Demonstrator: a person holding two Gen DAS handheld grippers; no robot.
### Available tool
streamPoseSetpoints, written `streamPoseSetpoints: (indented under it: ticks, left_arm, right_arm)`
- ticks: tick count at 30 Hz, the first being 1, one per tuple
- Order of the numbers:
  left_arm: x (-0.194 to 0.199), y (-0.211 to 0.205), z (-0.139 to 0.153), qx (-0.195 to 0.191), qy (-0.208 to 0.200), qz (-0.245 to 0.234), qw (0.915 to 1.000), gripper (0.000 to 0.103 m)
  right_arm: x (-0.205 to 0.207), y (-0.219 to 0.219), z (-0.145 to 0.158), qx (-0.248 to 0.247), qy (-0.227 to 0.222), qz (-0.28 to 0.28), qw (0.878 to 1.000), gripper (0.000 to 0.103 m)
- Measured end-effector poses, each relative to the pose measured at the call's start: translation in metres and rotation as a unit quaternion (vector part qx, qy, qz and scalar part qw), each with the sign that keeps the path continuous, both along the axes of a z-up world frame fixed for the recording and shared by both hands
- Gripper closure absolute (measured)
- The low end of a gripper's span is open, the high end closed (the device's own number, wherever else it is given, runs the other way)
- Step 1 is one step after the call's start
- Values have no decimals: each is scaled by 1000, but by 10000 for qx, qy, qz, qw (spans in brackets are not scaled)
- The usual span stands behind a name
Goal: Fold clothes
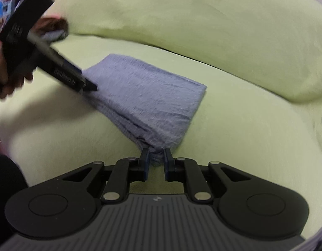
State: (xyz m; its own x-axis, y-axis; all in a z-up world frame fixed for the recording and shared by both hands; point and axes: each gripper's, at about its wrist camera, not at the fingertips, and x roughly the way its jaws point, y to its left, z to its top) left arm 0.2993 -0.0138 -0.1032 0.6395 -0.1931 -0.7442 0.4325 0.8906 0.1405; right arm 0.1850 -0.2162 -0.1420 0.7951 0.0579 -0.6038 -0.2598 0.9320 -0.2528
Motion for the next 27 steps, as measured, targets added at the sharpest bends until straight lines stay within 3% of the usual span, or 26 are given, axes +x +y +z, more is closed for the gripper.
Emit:
streamPoseSetpoints:
  ticks: [5, 14, 17, 19, 22, 26, 27]
  left_arm:
    - [10, 1, 2, 130, -14, -213, 9997, 39]
    - [15, 7, 4, 350, -55, -790, 9962, 37]
    - [9, 10, 12, 459, -139, -853, 9952, 38]
    - [3, 11, 19, 499, -228, -850, 9949, 38]
    - [-5, 14, 24, 406, -283, -853, 9951, 38]
    - [-4, 15, 8, 544, -199, -764, 9954, 38]
    - [-5, 21, 7, 415, -157, -689, 9966, 38]
  right_arm:
    - [-8, -7, 9, -67, -191, -67, 9998, 102]
    - [-18, -7, 1, -629, 105, 278, 9976, 101]
    - [-18, -8, 12, -515, 216, 388, 9977, 98]
    - [-19, -10, 24, -296, 102, 410, 9987, 87]
    - [-16, -11, 37, 75, -76, 430, 9990, 87]
    - [10, -9, 21, 440, 114, 237, 9987, 88]
    - [12, -10, 16, 455, 220, 204, 9985, 88]
